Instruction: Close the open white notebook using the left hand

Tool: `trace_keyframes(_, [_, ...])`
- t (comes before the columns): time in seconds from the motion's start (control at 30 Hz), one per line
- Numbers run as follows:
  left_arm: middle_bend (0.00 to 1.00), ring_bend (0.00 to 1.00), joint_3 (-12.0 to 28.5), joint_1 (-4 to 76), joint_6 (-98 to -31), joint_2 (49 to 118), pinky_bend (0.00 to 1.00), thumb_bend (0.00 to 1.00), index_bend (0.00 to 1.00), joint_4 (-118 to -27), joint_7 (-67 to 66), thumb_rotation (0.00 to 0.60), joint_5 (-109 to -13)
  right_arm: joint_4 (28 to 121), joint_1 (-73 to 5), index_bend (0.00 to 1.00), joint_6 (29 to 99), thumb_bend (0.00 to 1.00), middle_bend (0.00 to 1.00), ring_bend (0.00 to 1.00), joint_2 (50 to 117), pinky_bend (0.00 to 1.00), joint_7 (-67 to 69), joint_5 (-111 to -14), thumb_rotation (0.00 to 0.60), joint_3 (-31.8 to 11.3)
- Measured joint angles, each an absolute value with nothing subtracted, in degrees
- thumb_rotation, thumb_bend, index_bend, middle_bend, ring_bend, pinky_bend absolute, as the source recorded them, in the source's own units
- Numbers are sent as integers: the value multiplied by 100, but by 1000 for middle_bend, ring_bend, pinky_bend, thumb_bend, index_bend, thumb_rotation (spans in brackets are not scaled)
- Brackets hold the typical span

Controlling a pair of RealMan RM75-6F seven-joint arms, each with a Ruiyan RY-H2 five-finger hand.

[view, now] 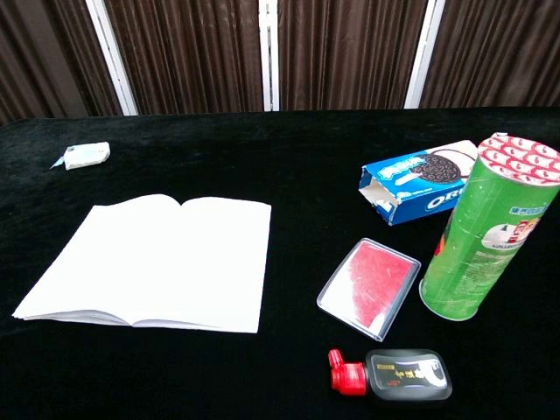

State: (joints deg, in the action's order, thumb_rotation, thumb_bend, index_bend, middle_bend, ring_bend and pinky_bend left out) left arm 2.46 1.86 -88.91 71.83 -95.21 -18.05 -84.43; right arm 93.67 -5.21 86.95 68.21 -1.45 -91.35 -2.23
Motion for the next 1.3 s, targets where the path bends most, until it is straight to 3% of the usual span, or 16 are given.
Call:
trace_keyframes(0.77, [0, 0, 199, 229, -8777, 7227, 0, 2, 0, -9485, -1838, 600, -8453, 9366, -523, 0, 8598, 85, 0, 0, 6832, 0, -166, -9129, 600, -163])
trace_keyframes(1.3, [0, 0, -15, 665, -7959, 7947, 0, 177, 0, -9179, -2387, 600, -8635, 9357, -531, 0, 8582, 84, 0, 0, 6863, 0, -162, -9152, 600, -148])
